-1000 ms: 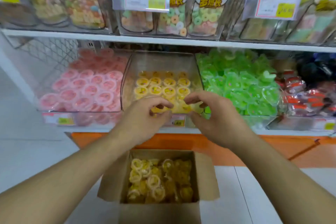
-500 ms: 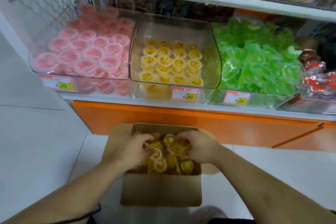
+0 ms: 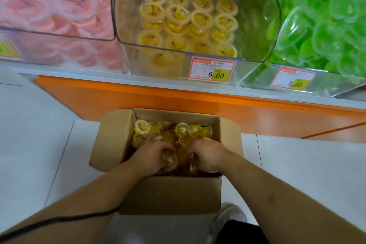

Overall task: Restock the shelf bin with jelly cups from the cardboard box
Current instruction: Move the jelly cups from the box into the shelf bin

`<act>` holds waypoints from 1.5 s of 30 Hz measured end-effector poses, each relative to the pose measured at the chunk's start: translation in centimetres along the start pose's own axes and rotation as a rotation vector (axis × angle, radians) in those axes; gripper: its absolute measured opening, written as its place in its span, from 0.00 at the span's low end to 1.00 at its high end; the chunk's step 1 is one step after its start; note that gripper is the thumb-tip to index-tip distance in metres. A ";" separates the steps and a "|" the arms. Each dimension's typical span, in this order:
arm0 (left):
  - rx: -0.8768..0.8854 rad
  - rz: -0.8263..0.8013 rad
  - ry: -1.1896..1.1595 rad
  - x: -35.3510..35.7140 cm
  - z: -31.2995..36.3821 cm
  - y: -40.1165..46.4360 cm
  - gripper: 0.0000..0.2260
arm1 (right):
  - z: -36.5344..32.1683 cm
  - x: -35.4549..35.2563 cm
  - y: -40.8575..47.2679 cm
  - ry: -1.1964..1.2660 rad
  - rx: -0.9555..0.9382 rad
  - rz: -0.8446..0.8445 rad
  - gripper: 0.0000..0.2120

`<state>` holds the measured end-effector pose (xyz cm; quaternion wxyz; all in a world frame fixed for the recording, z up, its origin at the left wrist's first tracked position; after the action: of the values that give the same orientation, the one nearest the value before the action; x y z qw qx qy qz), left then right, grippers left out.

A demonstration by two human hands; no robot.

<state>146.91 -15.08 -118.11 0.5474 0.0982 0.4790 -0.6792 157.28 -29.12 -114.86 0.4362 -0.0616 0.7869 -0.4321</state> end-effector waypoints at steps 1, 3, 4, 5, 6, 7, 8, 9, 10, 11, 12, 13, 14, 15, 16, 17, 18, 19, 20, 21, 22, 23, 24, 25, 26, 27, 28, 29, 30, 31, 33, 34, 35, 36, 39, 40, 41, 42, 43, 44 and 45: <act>-0.011 0.002 -0.005 0.1 -0.1 0.1 0.23 | 0.1 0.1 0.1 0.014 -0.002 0.008 0.19; -0.027 -0.002 -0.005 0.1 -0.2 0.2 0.24 | 0.4 0.1 0.4 0.045 0.006 0.025 0.17; -0.028 -0.004 -0.004 0.1 -0.1 0.2 0.24 | 0.5 0.0 0.4 0.060 0.014 0.041 0.12; -0.024 -0.001 -0.003 0.0 0.0 0.1 0.22 | 0.6 -0.1 0.3 0.083 0.021 0.058 0.07; -0.023 0.005 -0.009 -0.1 0.2 0.0 0.20 | 0.7 -0.4 0.1 0.111 0.026 0.074 0.06; -0.020 0.015 -0.023 -0.2 0.3 -0.2 0.17 | 0.6 -0.7 -0.1 0.144 0.028 0.090 0.07; -0.016 0.025 -0.050 -0.3 0.4 -0.4 0.14 | 0.6 -1.0 -0.4 0.177 0.030 0.102 0.08; -0.020 0.026 -0.097 -0.4 0.4 -0.6 0.11 | 0.6 -1.4 -0.8 0.224 0.034 0.111 0.08; -0.026 0.023 -0.151 -0.6 0.5 -0.8 0.09 | 0.7 -1.7 -1.1 0.283 0.044 0.119 0.07; -0.036 0.023 -0.191 -0.9 0.5 -1.1 0.09 | 0.8 -2.1 -1.5 0.352 0.059 0.130 0.07; -0.044 0.036 -0.211 -1.4 0.8 -1.4 0.09 | 0.9 -2.5 -1.8 0.415 0.071 0.143 0.07; -0.052 0.052 -0.229 -2.1 1.0 -1.7 0.09 | 0.9 -3.0 -2.2 0.479 0.078 0.154 0.07; -0.063 0.068 -0.257 -3.0 1.4 -2.1 0.08 | 1.0 -3.5 -2.6 0.548 0.082 0.163 0.07; -0.075 0.085 -0.288 -4.0 1.8 -2.5 0.07 | 1.0 -4.1 -3.1 0.622 0.086 0.170 0.07; -0.083 0.102 -0.317 -5.2 2.3 -3.0 0.06 | 0.9 -4.8 -3.7 0.691 0.078 0.179 0.07; -0.090 0.121 -0.340 -6.4 2.9 -3.6 0.06 | 0.5 -5.7 -4.6 0.748 0.060 0.187 0.06; -0.095 0.144 -0.361 -7.7 3.6 -4.2 0.06 | 0.1 -6.6 -5.4 0.799 0.032 0.204 0.07; -0.097 0.168 -0.386 -9.0 4.3 -4.8 0.06 | -0.4 -7.6 -6.3 0.828 0.000 0.220 0.09; -0.100 0.195 -0.422 -10.3 4.9 -5.4 0.06 | -1.0 -8.6 -7.2 0.840 -0.027 0.240 0.11; -0.104 0.214 -0.488 -11.5 5.5 -6.1 0.06 | -1.6 -9.6 -8.3 0.839 -0.045 0.270 0.13; -0.099 0.217 -0.574 -12.5 6.2 -6.9 0.07 | -2.2 -10.5 -9.4 0.847 -0.066 0.309 0.12; -0.081 0.201 -0.665 -13.4 6.9 -7.8 0.10 | -2.7 -11.3 -10.5 0.870 -0.091 0.349 0.11; -0.055 0.178 -0.738 -14.2 7.6 -8.6 0.11 | -3.2 -12.0 -11.7 0.912 -0.121 0.388 0.10; -0.026 0.166 -0.774 -15.2 8.3 -9.6 0.11 | -3.9 -12.7 -12.9 0.962 -0.147 0.423 0.09; -0.001 0.158 -0.786 -16.1 9.0 -10.8 0.09 | -4.5 -13.2 -14.1 1.016 -0.168 0.451 0.08; 0.019 0.156 -0.789 -17.0 9.6 -12.0 0.07 | -5.2 -13.5 -15.3 1.060 -0.183 0.466 0.08; 0.029 0.160 -0.801 -17.9 10.0 -13.1 0.06 | -5.9 -13.7 -16.4 1.097 -0.197 0.470 0.08; 0.038 0.160 -0.817 -18.7 10.4 -14.2 0.07 | -6.7 -13.7 -17.4 1.115 -0.213 0.466 0.11; 0.041 0.153 -0.831 -19.3 10.7 -15.2 0.09 | -7.4 -13.8 -18.2 1.109 -0.228 0.473 0.14; 0.049 0.149 -0.843 -19.9 10.9 -16.2 0.12 | -8.0 -14.0 -19.1 1.074 -0.236 0.490 0.16; 0.074 0.163 -0.860 -21.2 11.3 -18.0 0.17 | -9.0 -14.6 -20.4 1.029 -0.248 0.537 0.15; 0.087 0.181 -0.856 -21.8 11.3 -18.6 0.18 | -9.3 -15.1 -20.9 1.055 -0.261 0.559 0.14; 0.099 0.203 -0.857 -22.4 11.4 -19.2 0.18 | -9.6 -15.7 -21.4 1.113 -0.278 0.579 0.13; 0.106 0.228 -0.873 -23.0 11.4 -19.5 0.17 | -9.8 -16.5 -21.7 1.179 -0.289 0.607 0.12; 0.105 0.343 -0.965 -25.2 11.1 -20.0 0.18 | -9.4 -20.4 -21.9 1.229 -0.288 0.763 0.12; 0.106 0.384 -0.993 -26.0 10.7 -19.9 0.18 | -9.3 -21.9 -21.5 1.215 -0.284 0.793 0.12; 0.116 0.417 -1.019 -26.8 10.4 -20.1 0.17 | -9.3 -23.4 -20.9 1.202 -0.277 0.803 0.12; 0.125 0.442 -1.041 -27.7 10.0 -20.1 0.16 | -9.3 -24.8 -20.0 1.188 -0.268 0.795 0.11; 0.128 0.459 -1.054 -28.5 9.6 -20.2 0.15 | -9.4 -26.0 -18.8 1.166 -0.253 0.773 0.11; 0.129 0.475 -1.056 -29.2 9.1 -20.3 0.14 | -9.4 -27.0 -17.4 1.136 -0.231 0.745 0.10; 0.125 0.499 -1.050 -29.9 8.7 -20.5 0.14 | -9.6 -27.9 -15.9 1.103 -0.200 0.722 0.10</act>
<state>144.54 -3.43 -82.77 0.8480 -0.1097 0.0650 -0.5143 162.76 -19.77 -83.15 0.0791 0.3957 0.9023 -0.1518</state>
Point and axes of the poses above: each hand's wrist, its own y-axis towards the middle knuckle, its own x-axis out of the palm, z = x × y, the point moved 6 cm from there along y, towards the middle knuckle, and after that the axes turned 7 degrees about -z, right-handed, at the moved point
